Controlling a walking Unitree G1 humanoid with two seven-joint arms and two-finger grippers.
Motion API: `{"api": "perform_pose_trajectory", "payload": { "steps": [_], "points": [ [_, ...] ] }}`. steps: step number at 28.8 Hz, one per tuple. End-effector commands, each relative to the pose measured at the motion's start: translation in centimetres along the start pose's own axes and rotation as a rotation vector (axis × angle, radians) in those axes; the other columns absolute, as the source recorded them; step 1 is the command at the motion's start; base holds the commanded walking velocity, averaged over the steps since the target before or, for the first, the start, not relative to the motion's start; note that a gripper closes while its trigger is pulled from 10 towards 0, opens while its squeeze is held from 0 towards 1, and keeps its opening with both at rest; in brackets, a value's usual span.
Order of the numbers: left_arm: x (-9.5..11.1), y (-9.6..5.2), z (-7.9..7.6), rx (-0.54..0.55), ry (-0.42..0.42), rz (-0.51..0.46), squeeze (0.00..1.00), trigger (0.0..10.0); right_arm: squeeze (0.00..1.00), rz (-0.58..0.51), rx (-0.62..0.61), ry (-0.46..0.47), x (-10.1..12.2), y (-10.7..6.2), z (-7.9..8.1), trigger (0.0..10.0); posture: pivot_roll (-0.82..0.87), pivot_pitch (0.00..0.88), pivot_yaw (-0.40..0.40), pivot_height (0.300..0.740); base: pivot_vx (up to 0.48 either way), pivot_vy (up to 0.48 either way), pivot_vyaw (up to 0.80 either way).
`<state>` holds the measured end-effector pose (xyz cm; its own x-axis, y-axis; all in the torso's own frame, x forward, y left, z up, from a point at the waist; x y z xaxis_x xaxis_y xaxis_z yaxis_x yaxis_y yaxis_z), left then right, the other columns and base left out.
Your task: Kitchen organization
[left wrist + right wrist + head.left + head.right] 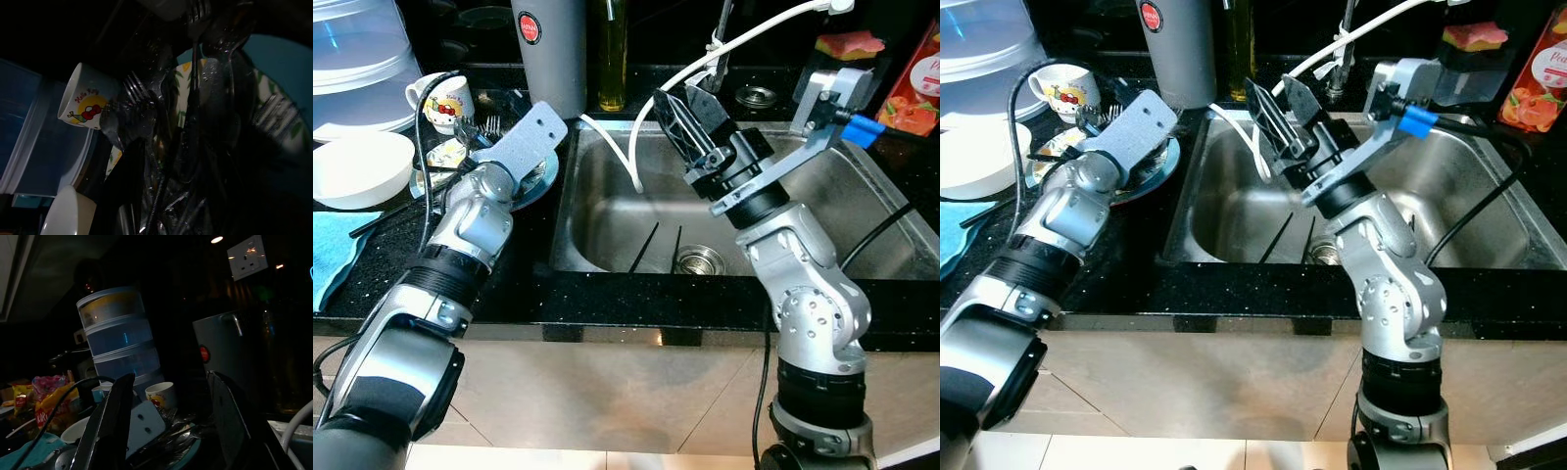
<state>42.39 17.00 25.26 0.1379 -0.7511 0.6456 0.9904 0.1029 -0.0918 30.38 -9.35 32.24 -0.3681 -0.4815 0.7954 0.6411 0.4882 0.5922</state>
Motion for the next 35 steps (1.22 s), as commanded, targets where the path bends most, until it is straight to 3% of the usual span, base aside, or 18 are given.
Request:
{"api": "perform_pose_trajectory", "payload": {
  "steps": [1,9,16,23,24,25,26,27,28,35],
  "points": [
    [-1.0,0.2,0.0,-0.012,0.029,0.036,0.00,10.0,0.00,-0.009,-0.010,0.006,0.1,-0.2,-0.1,10.0,0.11,0.069,0.039,0.740,0.000,0.000,0.00],
    [-0.8,0.4,0.6,-0.008,0.042,0.036,0.00,10.0,0.00,-0.017,-0.021,0.000,0.3,-0.4,-0.3,10.0,0.11,0.056,0.048,0.740,0.000,0.000,0.00],
    [-1.8,0.6,1.0,-0.002,0.017,0.067,0.00,10.0,0.00,-0.020,-0.016,0.001,0.2,-0.4,-0.2,10.0,0.11,0.045,0.051,0.740,0.000,0.000,0.00],
    [-2.6,0.7,1.0,-0.006,0.005,0.095,0.00,9.1,0.00,-0.021,-0.015,0.000,0.3,-0.4,-0.2,10.0,0.11,0.041,0.049,0.740,0.000,0.000,0.00],
    [-2.7,0.7,0.9,-0.008,0.002,0.099,0.00,7.5,0.00,-0.021,-0.015,-0.001,0.3,-0.4,-0.2,10.0,0.11,0.040,0.050,0.740,0.000,0.000,0.00],
    [-2.7,0.7,0.9,-0.008,0.002,0.099,0.00,7.5,0.00,-0.021,-0.015,-0.001,0.3,-0.4,-0.2,10.0,0.11,0.040,0.050,0.740,0.000,0.000,0.00],
    [-2.8,0.7,0.9,-0.012,-0.008,0.103,0.00,3.9,0.00,-0.021,-0.015,-0.002,0.3,-0.5,-0.2,10.0,0.11,0.042,0.049,0.740,0.000,0.000,0.00],
    [-2.8,0.7,0.9,-0.012,-0.008,0.103,0.00,3.9,0.00,-0.021,-0.015,-0.002,0.3,-0.5,-0.2,10.0,0.11,0.042,0.049,0.740,0.000,0.000,0.00],
    [-3.0,0.7,0.9,-0.012,-0.010,0.106,0.00,0.0,0.00,-0.021,-0.016,-0.002,0.3,-0.5,-0.2,10.0,0.11,0.042,0.049,0.740,0.000,0.000,0.00],
    [-3.1,0.7,1.0,-0.006,-0.009,0.106,0.00,0.0,0.00,-0.021,-0.018,-0.001,0.3,-0.5,-0.3,10.0,0.11,0.046,0.047,0.740,0.000,0.000,0.00]
  ]
}}
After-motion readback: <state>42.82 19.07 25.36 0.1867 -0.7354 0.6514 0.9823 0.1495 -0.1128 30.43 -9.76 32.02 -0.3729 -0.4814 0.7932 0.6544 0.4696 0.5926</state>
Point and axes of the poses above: a point about 5 cm out from each wrist's last joint towards the gripper, its own y axis pointing out of the wrist towards the gripper, its own x axis along the axis of the wrist's last joint, z = x × y, the point moved 2 cm from there along y, pointing out of the wrist towards the gripper, and after that the axes turned 3 degrees about -y, right-handed, at the moved point
